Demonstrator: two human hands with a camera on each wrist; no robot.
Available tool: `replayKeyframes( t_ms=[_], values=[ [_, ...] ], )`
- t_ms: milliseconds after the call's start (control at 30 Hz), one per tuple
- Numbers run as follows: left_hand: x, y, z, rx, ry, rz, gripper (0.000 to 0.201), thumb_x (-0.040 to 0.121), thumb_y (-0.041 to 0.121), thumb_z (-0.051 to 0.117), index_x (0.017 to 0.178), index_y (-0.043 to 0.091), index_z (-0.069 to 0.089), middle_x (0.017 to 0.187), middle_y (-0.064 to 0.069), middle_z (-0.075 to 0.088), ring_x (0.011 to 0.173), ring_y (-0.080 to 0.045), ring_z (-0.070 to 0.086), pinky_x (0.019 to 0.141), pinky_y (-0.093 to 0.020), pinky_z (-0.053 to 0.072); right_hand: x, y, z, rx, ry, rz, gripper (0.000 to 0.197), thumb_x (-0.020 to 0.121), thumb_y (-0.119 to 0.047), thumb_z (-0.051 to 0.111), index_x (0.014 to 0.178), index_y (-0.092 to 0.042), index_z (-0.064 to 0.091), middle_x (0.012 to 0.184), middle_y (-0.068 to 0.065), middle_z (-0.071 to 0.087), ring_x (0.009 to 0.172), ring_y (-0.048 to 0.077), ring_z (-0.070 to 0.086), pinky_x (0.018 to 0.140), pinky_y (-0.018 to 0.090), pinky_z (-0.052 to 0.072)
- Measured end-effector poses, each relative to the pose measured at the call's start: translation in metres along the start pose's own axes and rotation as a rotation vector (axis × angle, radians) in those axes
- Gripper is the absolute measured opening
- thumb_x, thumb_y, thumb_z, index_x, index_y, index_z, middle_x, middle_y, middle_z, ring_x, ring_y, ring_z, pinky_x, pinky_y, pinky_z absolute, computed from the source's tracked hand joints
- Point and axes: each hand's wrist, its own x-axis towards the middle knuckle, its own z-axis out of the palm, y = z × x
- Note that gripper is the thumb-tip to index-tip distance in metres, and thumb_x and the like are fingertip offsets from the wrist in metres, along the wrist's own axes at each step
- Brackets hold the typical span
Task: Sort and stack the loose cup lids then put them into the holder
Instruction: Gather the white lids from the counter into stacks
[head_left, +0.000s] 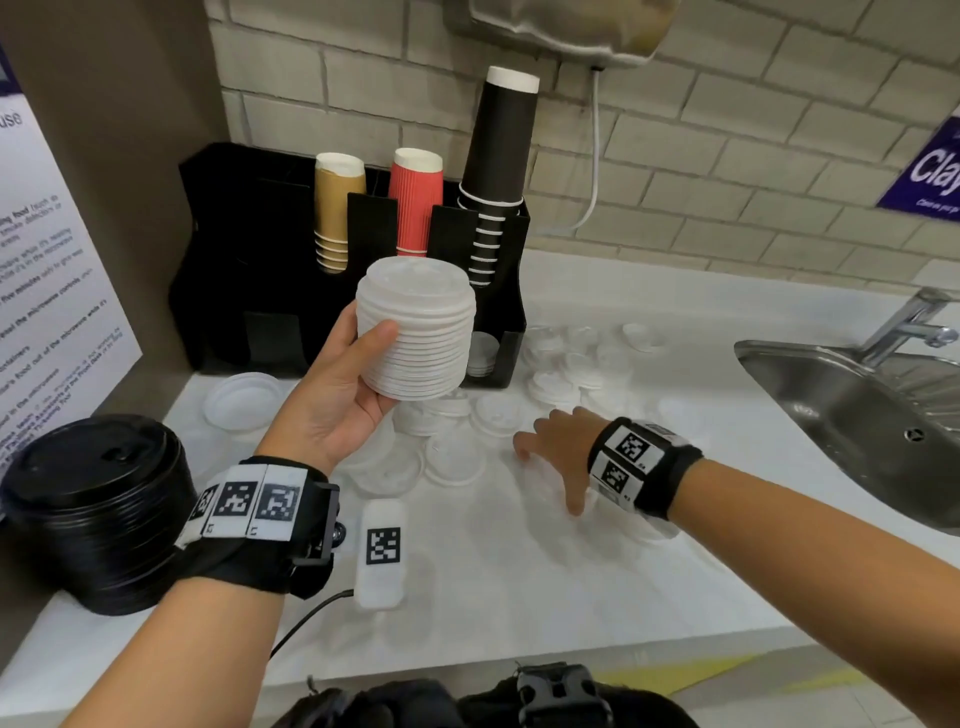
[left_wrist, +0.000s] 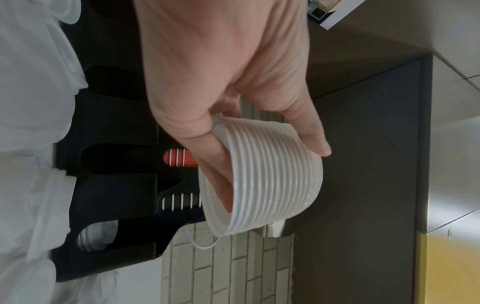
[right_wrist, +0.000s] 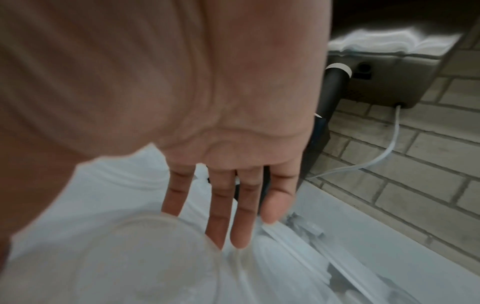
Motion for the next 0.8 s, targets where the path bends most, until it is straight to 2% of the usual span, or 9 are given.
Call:
replayKeyframes(
  t_ms=[100, 233, 300, 367, 433, 500, 567, 700, 800],
  values=[
    [0.003, 0.000, 0.000, -0.024, -0.010, -0.027, 0.100, 0.036, 0.042, 0.099, 0.126, 0.029, 0.058, 0.126, 0.000, 0.068, 0.117, -0.021, 0.064, 0.080, -0.033, 0.060, -0.001, 0.003, -0.004, 0.108, 0.032, 0.022, 0.083, 0.063, -0.037, 0.083, 0.128, -0.030, 0.033, 0.116, 0.002, 0.047, 0.104, 0.025, 0.048, 0.078, 0.035, 0.038],
    [0.006, -0.003, -0.001, -0.054, -0.006, -0.057, 0.106, 0.032, 0.040, 0.100, 0.128, 0.025, 0.057, 0.120, -0.001, 0.070, 0.111, -0.020, 0.067, 0.077, -0.032, 0.060, -0.018, 0.014, -0.033, 0.567, 0.184, 0.007, 0.075, 0.068, -0.031, 0.082, 0.125, -0.031, 0.032, 0.113, 0.000, 0.046, 0.089, 0.019, 0.053, 0.076, 0.034, 0.048],
    [0.006, -0.005, -0.002, -0.046, -0.016, -0.065, 0.105, 0.034, 0.039, 0.100, 0.128, 0.024, 0.057, 0.119, -0.002, 0.071, 0.110, -0.019, 0.068, 0.076, -0.031, 0.060, -0.032, 0.020, -0.048, 0.806, 0.379, -0.046, 0.068, 0.071, -0.024, 0.081, 0.122, -0.027, 0.036, 0.107, -0.003, 0.047, 0.085, 0.013, 0.052, 0.075, 0.026, 0.049],
    [0.006, -0.008, -0.002, -0.031, -0.032, -0.070, 0.100, 0.036, 0.039, 0.100, 0.126, 0.024, 0.058, 0.119, -0.002, 0.071, 0.110, -0.020, 0.068, 0.076, -0.031, 0.060, -0.050, 0.021, -0.058, 1.038, 0.618, -0.042, 0.063, 0.073, -0.022, 0.080, 0.119, -0.029, 0.037, 0.102, -0.007, 0.047, 0.082, 0.012, 0.056, 0.065, 0.015, 0.047],
    [0.006, -0.011, -0.001, -0.024, -0.037, -0.079, 0.099, 0.036, 0.038, 0.100, 0.125, 0.025, 0.059, 0.120, -0.003, 0.070, 0.111, -0.021, 0.067, 0.076, -0.031, 0.060, -0.067, 0.015, -0.061, 1.266, 0.858, -0.049, 0.061, 0.073, -0.026, 0.081, 0.116, -0.036, 0.039, 0.105, -0.009, 0.050, 0.080, 0.011, 0.060, 0.063, 0.012, 0.049],
    [0.006, -0.013, -0.001, -0.012, -0.028, -0.087, 0.101, 0.034, 0.037, 0.100, 0.125, 0.026, 0.059, 0.122, -0.003, 0.069, 0.111, -0.021, 0.067, 0.075, -0.032, 0.059, -0.081, 0.001, -0.062, 1.432, 1.033, -0.125, 0.059, 0.070, -0.035, 0.080, 0.115, -0.040, 0.043, 0.109, -0.010, 0.055, 0.082, 0.006, 0.063, 0.068, 0.014, 0.051],
    [0.006, -0.016, 0.000, 0.014, -0.025, -0.096, 0.099, 0.039, 0.034, 0.099, 0.128, 0.027, 0.057, 0.122, -0.002, 0.069, 0.110, -0.020, 0.068, 0.074, -0.032, 0.059, -0.088, -0.016, -0.064, 1.467, 1.142, -0.180, 0.056, 0.067, -0.041, 0.077, 0.114, -0.041, 0.047, 0.110, -0.013, 0.059, 0.088, 0.004, 0.063, 0.072, 0.016, 0.051],
    [0.005, -0.022, 0.004, 0.041, -0.064, -0.114, 0.067, 0.073, 0.018, 0.076, 0.135, 0.028, 0.053, 0.125, -0.004, 0.067, 0.112, -0.022, 0.067, 0.075, -0.033, 0.059, -0.082, -0.037, -0.066, 1.452, 1.275, -0.158, 0.048, 0.075, -0.032, 0.079, 0.114, -0.034, 0.051, 0.109, -0.016, 0.059, 0.090, 0.000, 0.058, 0.067, 0.012, 0.046],
    [0.004, -0.028, 0.006, 0.089, -0.109, -0.135, 0.077, 0.064, 0.023, 0.084, 0.135, 0.030, 0.053, 0.128, -0.004, 0.066, 0.115, -0.023, 0.065, 0.076, -0.032, 0.058, -0.076, -0.040, -0.063, 1.423, 1.319, -0.108, 0.044, 0.076, -0.027, 0.080, 0.112, -0.027, 0.054, 0.108, -0.019, 0.059, 0.091, -0.006, 0.055, 0.068, 0.009, 0.043]
  ],
)
